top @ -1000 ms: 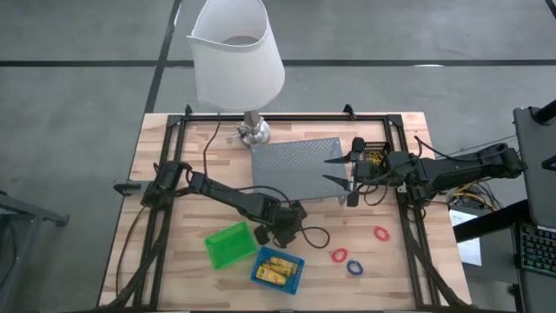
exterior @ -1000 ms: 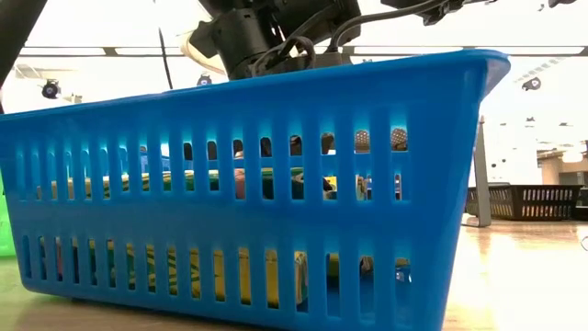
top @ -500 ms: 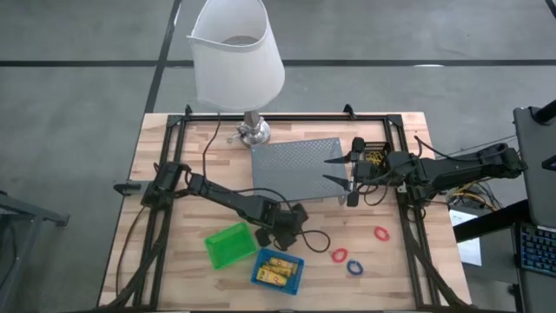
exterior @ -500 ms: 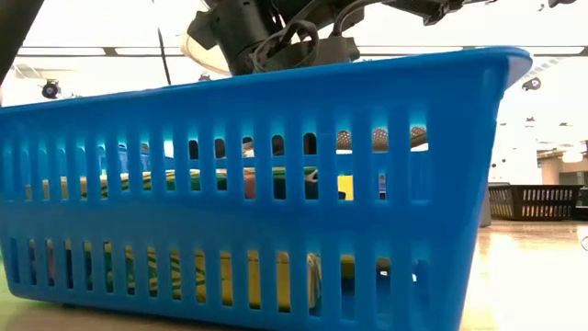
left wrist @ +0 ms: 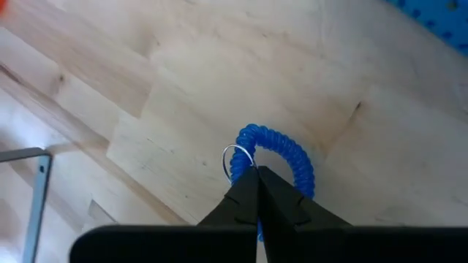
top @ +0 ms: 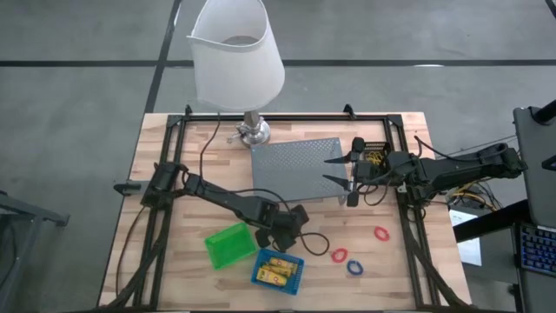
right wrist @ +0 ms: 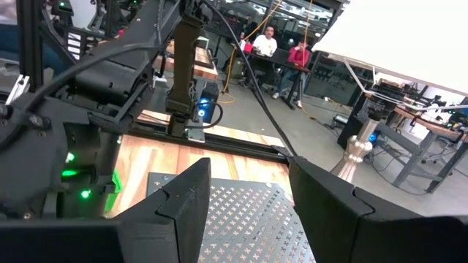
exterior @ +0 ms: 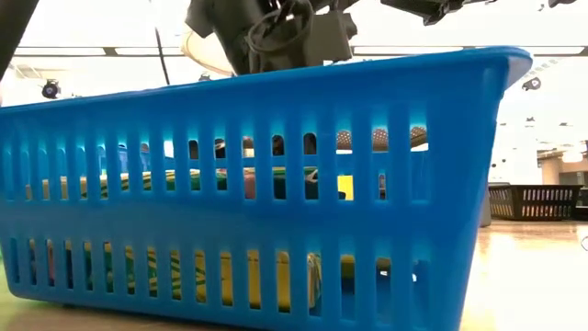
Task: Pick & Place Office Desk Supplies
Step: Put the left blue spring rubber band into the green basket
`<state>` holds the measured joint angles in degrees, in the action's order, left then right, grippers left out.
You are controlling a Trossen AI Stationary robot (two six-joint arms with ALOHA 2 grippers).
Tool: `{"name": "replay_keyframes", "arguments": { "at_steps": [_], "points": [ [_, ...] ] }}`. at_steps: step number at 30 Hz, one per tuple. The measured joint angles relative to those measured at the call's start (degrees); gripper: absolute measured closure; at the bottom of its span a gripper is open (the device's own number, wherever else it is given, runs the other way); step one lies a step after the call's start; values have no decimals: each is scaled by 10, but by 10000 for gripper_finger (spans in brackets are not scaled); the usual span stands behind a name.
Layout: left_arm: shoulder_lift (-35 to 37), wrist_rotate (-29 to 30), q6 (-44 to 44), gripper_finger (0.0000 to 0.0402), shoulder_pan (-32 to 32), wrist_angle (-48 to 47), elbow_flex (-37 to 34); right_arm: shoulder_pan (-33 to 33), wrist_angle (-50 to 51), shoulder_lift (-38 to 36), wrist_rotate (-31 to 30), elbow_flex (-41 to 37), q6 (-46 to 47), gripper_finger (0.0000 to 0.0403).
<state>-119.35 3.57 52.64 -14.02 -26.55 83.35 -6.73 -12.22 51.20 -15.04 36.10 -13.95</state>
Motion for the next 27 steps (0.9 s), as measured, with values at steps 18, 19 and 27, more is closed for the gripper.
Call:
{"name": "replay_keyframes", "arguments": {
  "at_steps": [18,19,27],
  "points": [
    [134,-2,-202,399,-32,21,0,0,0,0,0,0,0,218],
    [143,-2,-238,399,-32,19,0,0,0,0,0,0,0,218],
    [204,-2,-499,399,-36,-70,-1,0,0,0,0,0,0,218]
  ]
}}
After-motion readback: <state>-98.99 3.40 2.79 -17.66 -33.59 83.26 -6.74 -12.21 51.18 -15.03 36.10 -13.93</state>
